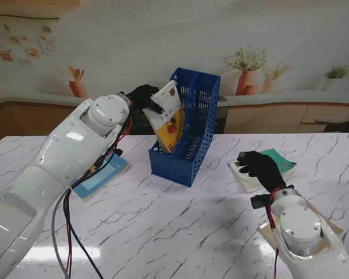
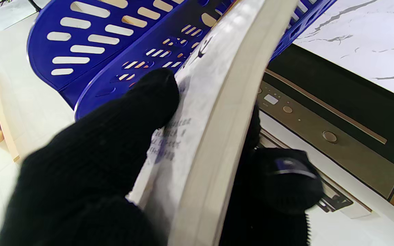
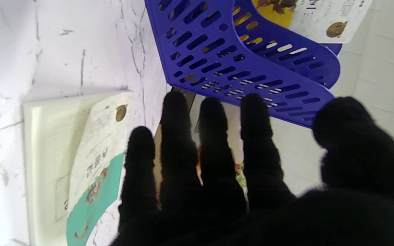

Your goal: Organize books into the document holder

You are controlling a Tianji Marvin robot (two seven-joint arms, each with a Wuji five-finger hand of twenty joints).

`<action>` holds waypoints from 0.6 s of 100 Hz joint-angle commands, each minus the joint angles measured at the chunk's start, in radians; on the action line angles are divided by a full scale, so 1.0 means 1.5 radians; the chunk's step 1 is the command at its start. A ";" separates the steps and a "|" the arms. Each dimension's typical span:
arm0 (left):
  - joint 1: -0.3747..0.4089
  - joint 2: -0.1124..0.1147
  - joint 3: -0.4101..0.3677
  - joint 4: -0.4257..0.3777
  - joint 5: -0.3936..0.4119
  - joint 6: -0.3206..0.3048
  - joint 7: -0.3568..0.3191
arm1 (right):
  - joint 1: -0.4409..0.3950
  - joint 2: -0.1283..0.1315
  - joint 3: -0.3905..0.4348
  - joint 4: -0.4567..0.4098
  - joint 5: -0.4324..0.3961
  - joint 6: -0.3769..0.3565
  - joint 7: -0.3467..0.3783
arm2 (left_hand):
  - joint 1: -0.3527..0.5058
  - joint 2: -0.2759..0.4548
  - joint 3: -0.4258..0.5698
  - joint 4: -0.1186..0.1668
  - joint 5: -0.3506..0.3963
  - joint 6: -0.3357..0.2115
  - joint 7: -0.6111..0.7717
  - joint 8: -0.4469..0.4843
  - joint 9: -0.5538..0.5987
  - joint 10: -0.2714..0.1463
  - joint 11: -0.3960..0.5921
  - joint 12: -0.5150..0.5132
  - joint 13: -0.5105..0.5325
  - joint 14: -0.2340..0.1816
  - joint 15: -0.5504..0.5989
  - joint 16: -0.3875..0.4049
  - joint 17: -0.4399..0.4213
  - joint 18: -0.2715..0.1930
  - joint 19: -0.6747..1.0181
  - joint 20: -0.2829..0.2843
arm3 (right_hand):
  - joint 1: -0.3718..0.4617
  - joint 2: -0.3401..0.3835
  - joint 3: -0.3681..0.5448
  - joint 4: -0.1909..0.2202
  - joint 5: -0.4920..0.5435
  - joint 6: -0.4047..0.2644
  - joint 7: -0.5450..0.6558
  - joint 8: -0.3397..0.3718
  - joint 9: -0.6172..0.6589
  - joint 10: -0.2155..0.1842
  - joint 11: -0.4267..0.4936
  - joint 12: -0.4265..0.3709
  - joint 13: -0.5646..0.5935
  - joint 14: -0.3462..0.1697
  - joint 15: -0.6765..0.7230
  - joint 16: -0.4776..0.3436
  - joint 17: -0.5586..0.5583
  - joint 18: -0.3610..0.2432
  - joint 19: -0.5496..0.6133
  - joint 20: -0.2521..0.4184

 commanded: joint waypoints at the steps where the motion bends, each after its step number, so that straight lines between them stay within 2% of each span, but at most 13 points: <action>1: -0.005 -0.012 0.007 0.011 -0.004 -0.025 -0.007 | -0.006 -0.003 -0.001 0.001 0.002 -0.004 0.001 | 0.091 0.045 0.130 0.016 0.042 -0.120 0.091 0.018 0.011 -0.042 -0.014 -0.006 0.056 -0.064 0.029 0.005 0.018 -0.076 0.060 0.000 | -0.011 0.008 -0.005 0.002 0.029 -0.035 0.003 -0.006 0.014 -0.017 -0.005 0.006 0.010 -0.003 -0.006 0.004 -0.001 0.231 -0.001 -0.003; 28: -0.009 -0.017 0.027 0.046 0.009 -0.051 -0.007 | -0.007 -0.002 0.001 0.001 0.002 -0.004 0.004 | 0.094 0.047 0.120 0.012 0.037 -0.121 0.089 0.017 0.007 -0.038 -0.022 -0.011 0.054 -0.062 0.022 0.005 0.017 -0.073 0.054 -0.003 | -0.005 0.016 -0.010 0.000 0.020 -0.030 0.003 -0.007 0.000 -0.017 -0.001 0.008 -0.002 -0.009 -0.007 0.003 -0.005 0.218 -0.005 -0.006; 46: -0.004 -0.022 0.032 0.057 0.002 -0.059 -0.004 | -0.005 -0.002 -0.001 0.004 0.002 -0.008 0.006 | 0.096 0.051 0.098 0.005 0.024 -0.115 0.083 0.004 0.008 -0.014 -0.050 -0.029 0.052 -0.043 -0.003 0.005 0.015 -0.065 0.037 -0.015 | 0.002 0.020 -0.019 0.002 0.014 -0.028 0.002 -0.008 -0.007 -0.016 0.001 0.007 -0.008 -0.008 -0.007 0.002 -0.009 0.213 -0.008 -0.007; 49: -0.002 -0.023 0.032 0.057 0.001 -0.058 -0.005 | -0.005 -0.002 -0.001 0.004 0.002 -0.008 0.007 | 0.096 0.051 0.093 0.003 0.020 -0.113 0.082 0.000 0.008 -0.010 -0.056 -0.032 0.053 -0.063 -0.010 0.004 0.015 -0.064 0.034 -0.018 | 0.002 0.021 -0.021 0.003 0.013 -0.027 0.001 -0.008 -0.007 -0.016 0.001 0.007 -0.008 -0.008 -0.006 0.002 -0.009 0.213 -0.008 -0.008; 60: 0.003 -0.022 0.035 0.053 0.002 -0.054 -0.006 | -0.005 -0.001 -0.001 0.005 0.001 -0.009 0.009 | 0.090 0.056 0.081 0.002 0.010 -0.105 0.080 -0.017 0.008 0.002 -0.070 -0.045 0.053 -0.057 -0.028 0.002 0.014 -0.058 0.029 -0.028 | 0.004 0.022 -0.026 0.004 0.014 -0.026 0.001 -0.008 -0.007 -0.015 0.001 0.006 -0.009 -0.007 -0.006 0.002 -0.010 0.215 -0.009 -0.008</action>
